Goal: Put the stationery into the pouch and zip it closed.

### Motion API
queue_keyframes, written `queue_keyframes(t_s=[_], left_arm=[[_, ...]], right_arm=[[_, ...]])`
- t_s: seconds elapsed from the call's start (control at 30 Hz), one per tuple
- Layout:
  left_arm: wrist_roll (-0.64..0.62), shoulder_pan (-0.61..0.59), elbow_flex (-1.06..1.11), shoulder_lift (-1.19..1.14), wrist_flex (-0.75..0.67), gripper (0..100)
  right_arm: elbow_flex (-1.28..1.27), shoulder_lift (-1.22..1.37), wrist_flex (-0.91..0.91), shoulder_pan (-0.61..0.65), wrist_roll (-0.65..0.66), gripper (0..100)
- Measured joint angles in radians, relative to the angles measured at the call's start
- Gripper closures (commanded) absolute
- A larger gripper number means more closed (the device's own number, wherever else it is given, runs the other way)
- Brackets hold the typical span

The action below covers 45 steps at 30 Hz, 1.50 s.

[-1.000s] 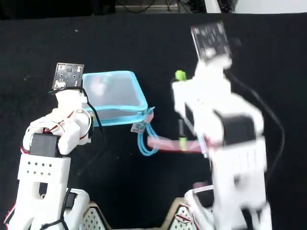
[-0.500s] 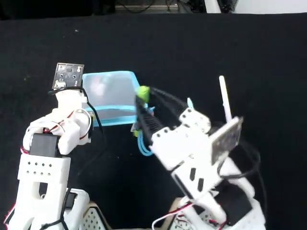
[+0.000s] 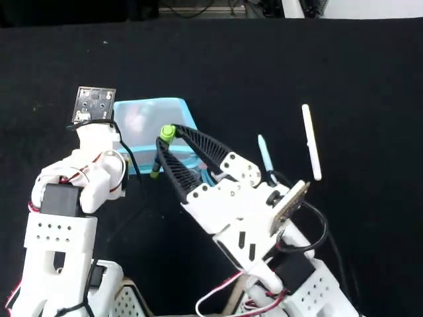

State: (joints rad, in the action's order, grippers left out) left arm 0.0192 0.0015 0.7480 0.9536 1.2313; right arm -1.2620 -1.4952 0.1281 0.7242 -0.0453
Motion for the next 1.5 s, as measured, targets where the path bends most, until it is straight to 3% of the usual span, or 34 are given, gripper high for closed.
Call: queue_keyframes(t_s=[0.33,0.67,1.0,1.23,1.4,1.5], left_arm=[[0.0,0.0,0.0,0.0,0.0,97],[0.0,0.003,0.0,0.0,0.0,97],[-0.002,0.0,0.0,0.0,0.0,97],[-0.002,0.0,0.0,0.0,0.0,97],[-0.002,0.0,0.0,0.0,0.0,97],[-0.002,0.0,0.0,0.0,0.0,97]], right_arm=[[-0.241,0.0,-0.302,-0.117,0.011,98.7],[-0.391,-0.025,-0.44,-0.123,0.23,98.4],[-0.4,-0.014,-0.04,0.057,0.284,98.3],[-0.4,-0.014,0.0,0.061,0.284,97.9],[-0.4,-0.014,0.018,0.063,0.284,80.5],[-0.361,-0.014,0.121,0.078,0.267,76.9]])
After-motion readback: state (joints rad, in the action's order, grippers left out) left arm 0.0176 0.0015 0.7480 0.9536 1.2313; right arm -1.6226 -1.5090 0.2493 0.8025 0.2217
